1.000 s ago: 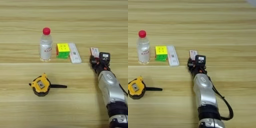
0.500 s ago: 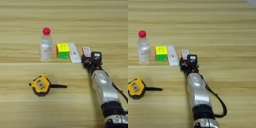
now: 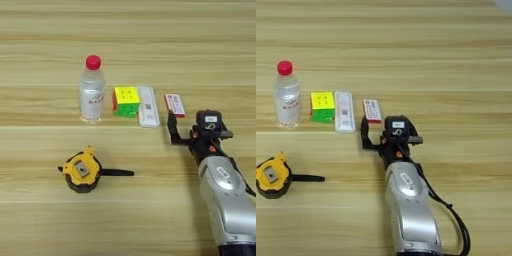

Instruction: Move the objects on the table

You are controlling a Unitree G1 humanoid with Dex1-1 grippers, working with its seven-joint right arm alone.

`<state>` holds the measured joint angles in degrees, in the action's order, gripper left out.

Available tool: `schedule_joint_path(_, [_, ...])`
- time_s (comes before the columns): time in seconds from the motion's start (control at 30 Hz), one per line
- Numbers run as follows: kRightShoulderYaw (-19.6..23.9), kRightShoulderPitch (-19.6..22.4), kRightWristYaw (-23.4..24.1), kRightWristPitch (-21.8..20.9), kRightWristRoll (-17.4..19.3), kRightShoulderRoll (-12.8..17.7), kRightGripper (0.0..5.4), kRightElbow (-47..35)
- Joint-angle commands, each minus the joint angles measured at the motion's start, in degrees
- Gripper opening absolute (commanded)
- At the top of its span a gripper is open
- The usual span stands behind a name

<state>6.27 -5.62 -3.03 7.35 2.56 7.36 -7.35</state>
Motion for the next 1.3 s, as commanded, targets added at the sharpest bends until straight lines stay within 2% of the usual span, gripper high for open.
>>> schedule_joint_path(0.03, [-0.28, -2.56, -1.97, -0.55, 0.72, 1.29, 5.38, -10.11])
schedule_joint_path(0.2, [-3.46, -7.82, -5.47, -0.98, 0.99, 0.72, 5.38, -14.65])
schedule_joint_path(0.37, [-7.72, -9.66, -6.66, -1.14, 0.49, -0.76, 5.38, -16.26])
schedule_joint_path(0.57, [-14.85, -12.11, -8.82, -2.61, -0.49, -1.61, 5.38, -19.12])
schedule_joint_path(0.87, [-24.42, -13.53, -10.35, -4.83, -1.98, -2.77, 5.38, -19.28])
schedule_joint_path(1.3, [-33.83, -13.88, -11.27, -6.44, -3.04, -3.59, 5.38, -16.37])
